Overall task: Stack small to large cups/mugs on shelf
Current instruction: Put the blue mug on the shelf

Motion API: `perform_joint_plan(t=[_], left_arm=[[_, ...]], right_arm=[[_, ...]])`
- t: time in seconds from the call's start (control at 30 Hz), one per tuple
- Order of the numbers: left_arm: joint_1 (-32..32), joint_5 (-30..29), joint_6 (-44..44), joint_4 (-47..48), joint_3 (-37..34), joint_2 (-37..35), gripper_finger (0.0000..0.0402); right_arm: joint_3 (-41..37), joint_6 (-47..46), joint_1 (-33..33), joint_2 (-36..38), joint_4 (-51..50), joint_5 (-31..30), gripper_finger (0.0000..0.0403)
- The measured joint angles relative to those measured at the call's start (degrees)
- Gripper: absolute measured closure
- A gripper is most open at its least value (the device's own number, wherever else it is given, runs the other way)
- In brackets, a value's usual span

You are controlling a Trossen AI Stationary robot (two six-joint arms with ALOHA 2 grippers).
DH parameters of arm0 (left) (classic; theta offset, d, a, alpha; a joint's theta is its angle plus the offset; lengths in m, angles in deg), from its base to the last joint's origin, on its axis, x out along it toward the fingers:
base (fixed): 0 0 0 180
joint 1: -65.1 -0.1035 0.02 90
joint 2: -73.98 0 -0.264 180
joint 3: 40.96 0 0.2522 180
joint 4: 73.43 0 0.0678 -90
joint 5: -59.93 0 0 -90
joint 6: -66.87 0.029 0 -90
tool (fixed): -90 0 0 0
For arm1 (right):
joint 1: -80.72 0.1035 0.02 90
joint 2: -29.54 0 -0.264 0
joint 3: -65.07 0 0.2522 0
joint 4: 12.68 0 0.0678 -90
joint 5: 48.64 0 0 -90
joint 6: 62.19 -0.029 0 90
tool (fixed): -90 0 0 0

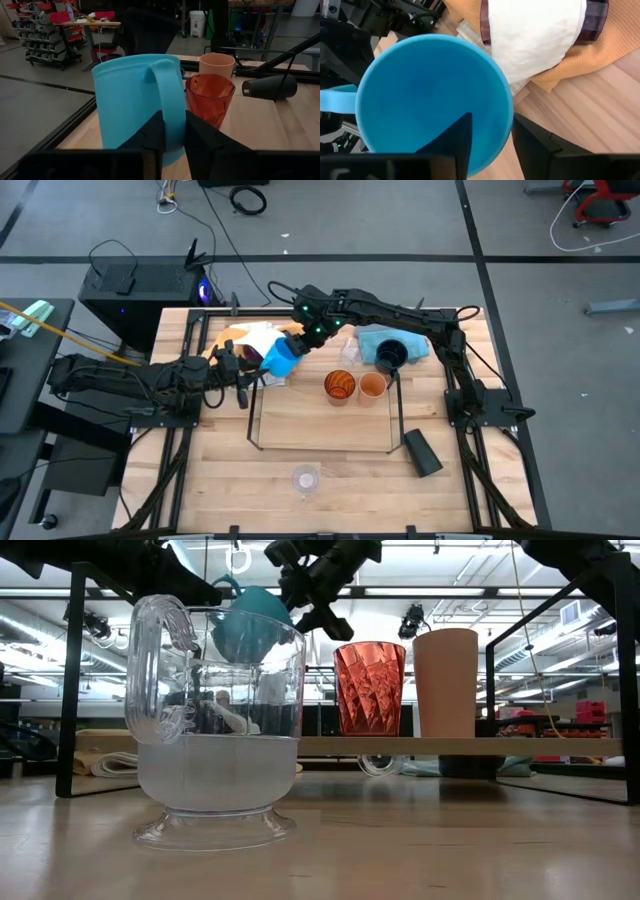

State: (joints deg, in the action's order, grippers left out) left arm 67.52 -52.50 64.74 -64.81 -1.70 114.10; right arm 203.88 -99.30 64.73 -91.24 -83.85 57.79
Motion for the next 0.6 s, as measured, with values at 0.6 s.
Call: perform_joint_plan(t=[0.6], left_arm=[[0.00,0.15,-0.18,0.83,0.00,0.00,0.0340]], right_arm=[[0.00,-0.66,-0.92,0.24,3.48,-0.04,0.0256]])
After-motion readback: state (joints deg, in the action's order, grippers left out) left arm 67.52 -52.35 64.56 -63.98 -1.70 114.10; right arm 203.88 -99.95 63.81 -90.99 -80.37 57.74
